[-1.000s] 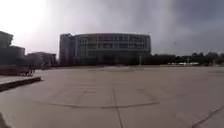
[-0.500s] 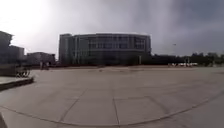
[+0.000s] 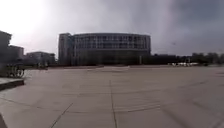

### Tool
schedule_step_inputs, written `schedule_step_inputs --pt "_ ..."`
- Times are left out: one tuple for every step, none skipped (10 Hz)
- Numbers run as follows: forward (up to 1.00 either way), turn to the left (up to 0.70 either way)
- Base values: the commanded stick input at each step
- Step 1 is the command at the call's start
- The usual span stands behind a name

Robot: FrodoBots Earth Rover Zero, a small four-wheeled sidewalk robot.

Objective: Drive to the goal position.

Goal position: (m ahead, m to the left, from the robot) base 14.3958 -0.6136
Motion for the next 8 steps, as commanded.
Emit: schedule_step_inputs --pt "0.99 0.00" --pt "0.98 0.00" --pt "0.98 0.00" --pt "0.98 0.00" --pt "0.98 0.00" --pt "0.98 0.00" --pt "0.98 0.00" --pt "0.98 0.00"
